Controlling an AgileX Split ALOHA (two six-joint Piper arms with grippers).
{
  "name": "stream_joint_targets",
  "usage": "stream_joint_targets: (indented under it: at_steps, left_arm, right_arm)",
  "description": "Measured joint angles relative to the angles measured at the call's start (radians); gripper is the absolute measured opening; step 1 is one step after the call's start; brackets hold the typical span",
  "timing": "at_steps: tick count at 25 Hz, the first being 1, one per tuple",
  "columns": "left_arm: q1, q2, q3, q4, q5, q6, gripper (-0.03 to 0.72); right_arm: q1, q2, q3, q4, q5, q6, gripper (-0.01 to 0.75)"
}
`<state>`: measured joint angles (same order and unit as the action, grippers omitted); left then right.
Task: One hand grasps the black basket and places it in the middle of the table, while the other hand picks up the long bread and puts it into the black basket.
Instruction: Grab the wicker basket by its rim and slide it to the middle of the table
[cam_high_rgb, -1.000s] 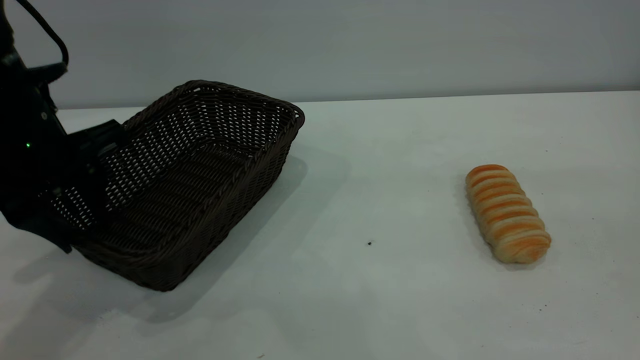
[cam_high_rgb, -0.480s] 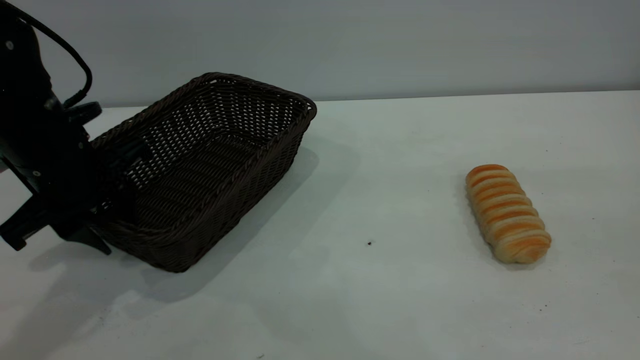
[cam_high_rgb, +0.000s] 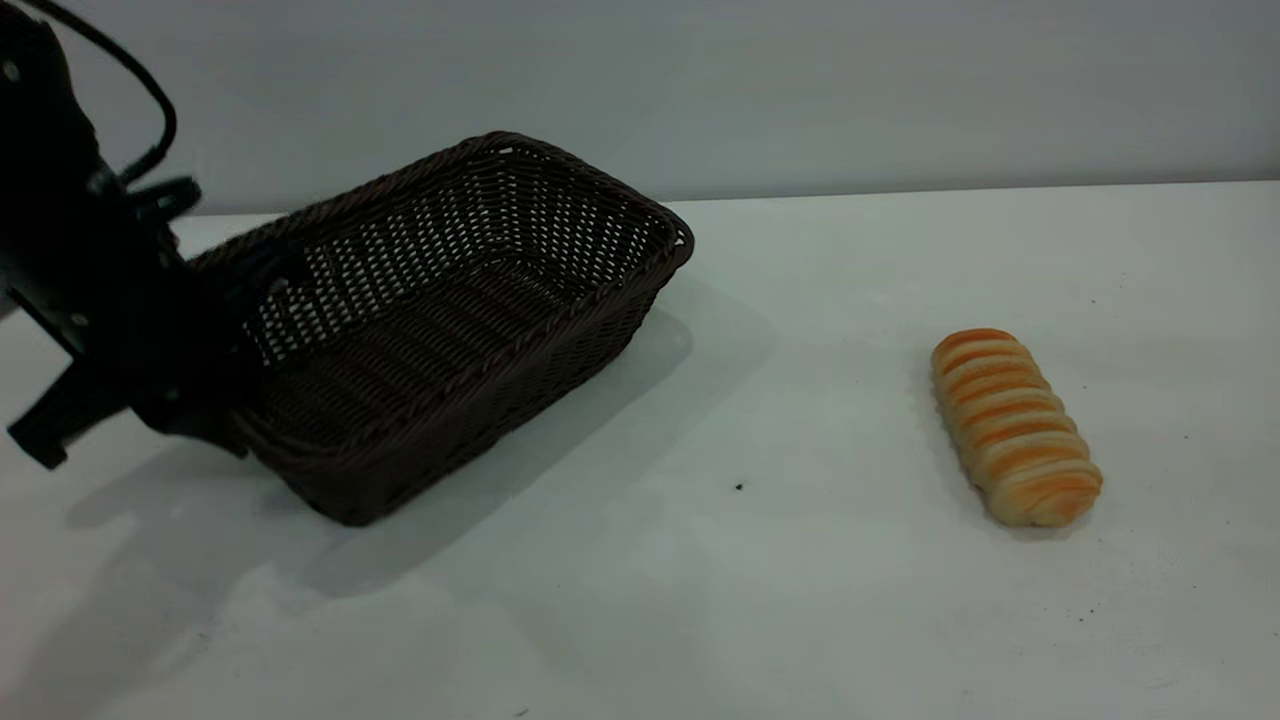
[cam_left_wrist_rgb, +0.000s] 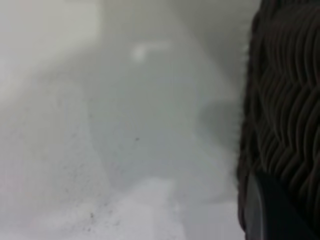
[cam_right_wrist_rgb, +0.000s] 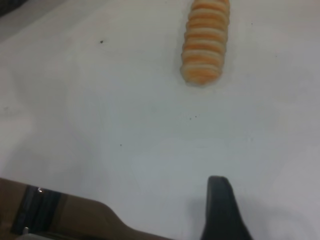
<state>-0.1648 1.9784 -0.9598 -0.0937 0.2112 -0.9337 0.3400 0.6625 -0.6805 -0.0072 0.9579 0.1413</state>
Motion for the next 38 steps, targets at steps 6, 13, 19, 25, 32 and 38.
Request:
stream_joint_targets:
  at_steps: [6,13,19,25,32,38]
  left_arm:
    - [0.000,-0.026,-0.123,-0.001,0.199,0.230,0.138]
    - [0.000,-0.023,-0.222,-0.174,0.367,0.602,0.138]
    - [0.000,0.032,-0.244,-0.291,0.434,0.838,0.138]
    - [0.000,0.087,-0.256,-0.292,0.440,0.884,0.138]
    - [0.000,0.120,-0.257,-0.299,0.392,0.923,0.149]
    - [0.000,0.128,-0.258,-0.307,0.406,0.985,0.377]
  right_arm:
    - [0.000,0.000,0.000,0.000,0.000,0.000,0.465]
    - [0.000,0.000,0.000,0.000,0.000,0.000,0.465]
    - [0.000,0.000,0.000,0.000,0.000,0.000,0.465]
    - [0.000,0.000,0.000,0.000,-0.007,0.000,0.465]
    - [0.000,0.021,0.000,-0.001,-0.075,0.000,0.465]
    - [0.000,0.168,0.000,-0.001,-0.168,0.000,0.465]
